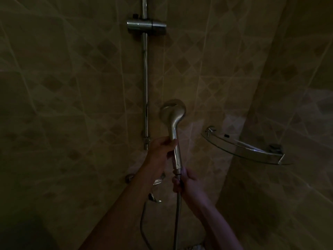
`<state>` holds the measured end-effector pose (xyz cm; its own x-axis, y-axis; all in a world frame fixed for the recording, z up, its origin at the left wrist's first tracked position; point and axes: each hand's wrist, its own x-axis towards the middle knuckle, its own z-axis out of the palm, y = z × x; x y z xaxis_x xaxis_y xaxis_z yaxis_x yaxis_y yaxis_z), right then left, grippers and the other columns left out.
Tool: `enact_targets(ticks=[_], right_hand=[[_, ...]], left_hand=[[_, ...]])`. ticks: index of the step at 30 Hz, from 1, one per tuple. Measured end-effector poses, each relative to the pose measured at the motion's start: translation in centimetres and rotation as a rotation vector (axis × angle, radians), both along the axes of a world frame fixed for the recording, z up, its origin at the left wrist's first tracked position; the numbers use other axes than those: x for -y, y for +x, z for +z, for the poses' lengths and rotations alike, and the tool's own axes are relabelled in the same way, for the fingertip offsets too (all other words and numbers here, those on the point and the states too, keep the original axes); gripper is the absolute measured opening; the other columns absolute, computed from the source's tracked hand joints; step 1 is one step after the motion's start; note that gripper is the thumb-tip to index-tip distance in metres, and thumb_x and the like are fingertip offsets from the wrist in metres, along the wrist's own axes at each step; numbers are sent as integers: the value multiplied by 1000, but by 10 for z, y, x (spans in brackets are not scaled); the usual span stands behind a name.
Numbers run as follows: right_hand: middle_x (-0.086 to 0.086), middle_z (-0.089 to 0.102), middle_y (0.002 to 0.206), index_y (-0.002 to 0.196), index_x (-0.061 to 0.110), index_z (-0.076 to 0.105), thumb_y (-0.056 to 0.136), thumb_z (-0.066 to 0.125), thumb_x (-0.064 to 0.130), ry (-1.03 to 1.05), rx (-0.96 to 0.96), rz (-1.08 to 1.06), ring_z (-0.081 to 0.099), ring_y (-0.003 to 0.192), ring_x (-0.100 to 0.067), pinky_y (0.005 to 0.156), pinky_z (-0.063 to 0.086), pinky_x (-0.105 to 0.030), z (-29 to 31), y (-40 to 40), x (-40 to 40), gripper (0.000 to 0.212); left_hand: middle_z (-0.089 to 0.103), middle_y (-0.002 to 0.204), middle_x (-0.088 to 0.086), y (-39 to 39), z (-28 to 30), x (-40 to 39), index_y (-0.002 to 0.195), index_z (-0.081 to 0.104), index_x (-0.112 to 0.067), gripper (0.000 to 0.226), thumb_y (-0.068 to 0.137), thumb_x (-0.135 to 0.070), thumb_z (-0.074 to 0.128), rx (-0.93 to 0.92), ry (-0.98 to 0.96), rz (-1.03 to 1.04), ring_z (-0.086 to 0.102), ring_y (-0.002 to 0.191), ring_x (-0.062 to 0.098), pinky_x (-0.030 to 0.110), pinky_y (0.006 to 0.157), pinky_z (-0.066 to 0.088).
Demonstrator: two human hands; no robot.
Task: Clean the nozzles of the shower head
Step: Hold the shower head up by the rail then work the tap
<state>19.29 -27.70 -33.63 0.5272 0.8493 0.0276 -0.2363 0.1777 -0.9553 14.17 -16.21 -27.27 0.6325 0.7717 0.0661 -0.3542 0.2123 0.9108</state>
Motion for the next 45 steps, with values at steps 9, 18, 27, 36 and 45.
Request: enact_targets(ticks=[9, 18, 27, 36, 45], right_hand=[[0, 45, 58, 82, 9, 56, 104, 28, 19, -20, -36, 5, 38, 52, -10, 53, 31, -27, 13, -12, 8, 37], [0, 46, 58, 87, 4, 60, 103, 34, 24, -76, 39, -106, 39, 50, -8, 51, 31, -24, 5, -16, 10, 36], [-2, 33, 61, 80, 7, 49, 99, 31, 5, -34, -205, -9, 29, 50, -10, 52, 20, -28, 29, -25, 27, 26], [2, 42, 54, 85, 5, 60, 102, 38, 22, -50, 6, -108, 38, 48, -7, 49, 28, -23, 6, -29, 31, 32], [4, 34, 45, 79, 1, 52, 102, 33, 11, -120, -94, -37, 28, 37, -6, 46, 22, -25, 8, -49, 42, 32]], left_hand=[[64, 86, 17, -2, 5, 11, 118, 55, 4, 28, 95, -12, 56, 136, -117, -72, 64, 68, 21, 32, 64, 52], [72, 74, 5, -7, 4, 18, 72, 75, -15, 22, 87, -3, 64, -8, 39, 5, 66, 69, 15, 28, 68, 52], [69, 74, 10, -19, 10, 27, 88, 69, 0, 21, 89, 2, 48, 247, -97, -197, 65, 70, 20, 34, 73, 52], [74, 74, 8, -30, 20, 32, 92, 64, -1, 18, 97, -3, 47, 181, -6, -176, 73, 74, 19, 34, 79, 59], [63, 70, 10, -38, 19, 37, 85, 62, -2, 22, 96, 2, 44, 79, -24, -103, 61, 60, 18, 28, 56, 52]])
